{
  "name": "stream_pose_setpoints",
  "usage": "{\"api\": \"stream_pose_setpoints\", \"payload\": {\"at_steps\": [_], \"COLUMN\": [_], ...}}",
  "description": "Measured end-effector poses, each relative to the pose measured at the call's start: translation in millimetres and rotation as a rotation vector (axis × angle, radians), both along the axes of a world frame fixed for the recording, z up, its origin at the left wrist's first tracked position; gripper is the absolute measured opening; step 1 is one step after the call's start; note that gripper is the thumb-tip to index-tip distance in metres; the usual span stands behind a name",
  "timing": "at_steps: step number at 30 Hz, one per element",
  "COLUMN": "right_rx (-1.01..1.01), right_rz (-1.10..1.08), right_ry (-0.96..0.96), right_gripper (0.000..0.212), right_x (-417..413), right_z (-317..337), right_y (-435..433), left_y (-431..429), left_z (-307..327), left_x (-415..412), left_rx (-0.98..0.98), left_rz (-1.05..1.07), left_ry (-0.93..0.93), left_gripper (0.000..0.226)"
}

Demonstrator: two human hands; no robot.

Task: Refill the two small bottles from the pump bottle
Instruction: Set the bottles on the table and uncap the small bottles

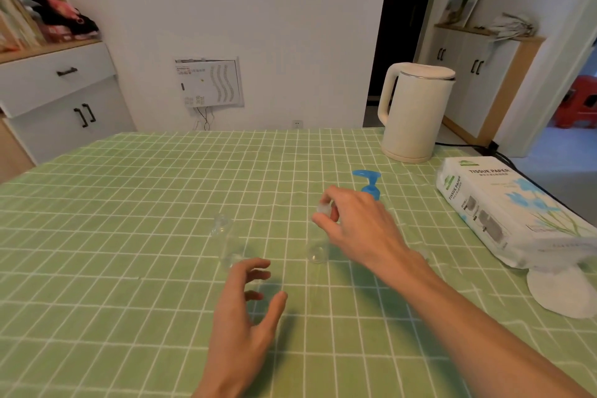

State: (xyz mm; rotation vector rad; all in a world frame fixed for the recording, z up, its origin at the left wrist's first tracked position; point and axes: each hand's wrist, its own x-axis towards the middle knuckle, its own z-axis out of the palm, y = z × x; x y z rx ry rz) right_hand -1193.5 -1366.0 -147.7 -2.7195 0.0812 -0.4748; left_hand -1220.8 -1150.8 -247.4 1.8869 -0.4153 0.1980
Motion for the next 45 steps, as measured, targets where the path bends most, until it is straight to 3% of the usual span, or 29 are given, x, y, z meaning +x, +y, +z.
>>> {"api": "stream_pose_setpoints", "payload": {"at_steps": [6, 10, 15, 18, 22, 31, 35, 45], "right_rx": [0.433, 0.738, 0.895, 0.982, 1.023, 0.948, 0.896, 0.857], "right_rz": [0.004, 0.001, -0.048, -0.083, -0.102, 0.033, 0.015, 0.019], "right_ry": [-0.031, -0.008, -0.047, -0.045, -0.043, -0.004, -0.021, -0.005], "right_gripper": [0.019, 0.019, 0.018, 0.019, 0.016, 0.003, 0.027, 0.034], "right_x": [-33.8, -64.1, -83.6, -89.6, -96.7, -107.6, -106.6, -110.5], "right_z": [-2.6, -19.7, -46.3, -57.0, -64.5, -64.4, -65.2, -66.1], "right_y": [-9.0, -7.2, -6.5, -6.5, -5.7, -9.9, -9.3, -18.2], "left_y": [-14.8, -25.5, -28.5, -25.9, -20.5, -13.7, -12.1, -10.8], "left_z": [1.7, 0.4, -5.5, -5.8, -2.3, -6.4, -8.9, -6.2], "left_x": [4.3, 4.0, -3.8, -6.6, -8.4, -6.0, -4.9, -7.2], "left_rx": [0.057, 0.098, 0.169, 0.166, 0.182, 0.051, 0.029, 0.011], "left_rz": [-0.072, -0.111, -0.124, -0.144, -0.186, -0.235, -0.238, -0.251], "left_ry": [-0.062, -0.120, -0.201, -0.227, -0.228, 0.033, 0.074, 0.050], "left_gripper": [0.070, 0.069, 0.054, 0.059, 0.055, 0.048, 0.048, 0.049]}}
